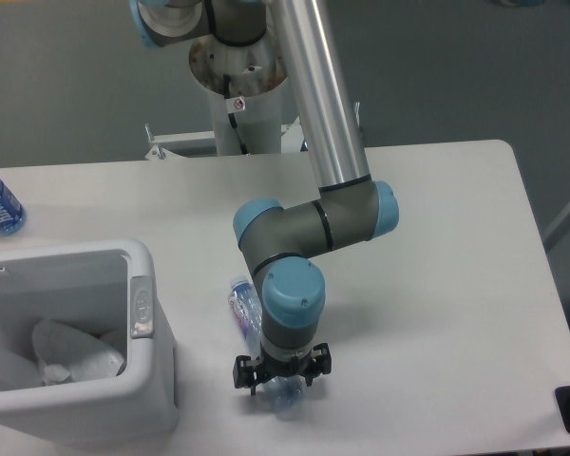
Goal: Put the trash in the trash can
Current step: 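Move the gripper down to the clear plastic water bottle, then close the gripper around the water bottle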
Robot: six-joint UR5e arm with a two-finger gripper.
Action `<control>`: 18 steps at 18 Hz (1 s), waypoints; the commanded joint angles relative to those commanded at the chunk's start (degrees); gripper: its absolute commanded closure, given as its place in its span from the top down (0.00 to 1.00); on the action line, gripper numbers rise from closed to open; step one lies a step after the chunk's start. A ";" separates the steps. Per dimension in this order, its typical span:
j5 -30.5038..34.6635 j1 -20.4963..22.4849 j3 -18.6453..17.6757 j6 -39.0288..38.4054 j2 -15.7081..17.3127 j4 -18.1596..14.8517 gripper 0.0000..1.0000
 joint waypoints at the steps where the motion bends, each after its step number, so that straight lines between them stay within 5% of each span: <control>1: 0.00 0.00 0.09 0.00 0.00 0.00 0.70; 13: -0.09 0.09 0.35 1.14 2.72 -0.09 0.66; 18: -1.14 2.63 0.61 2.55 8.95 0.17 0.63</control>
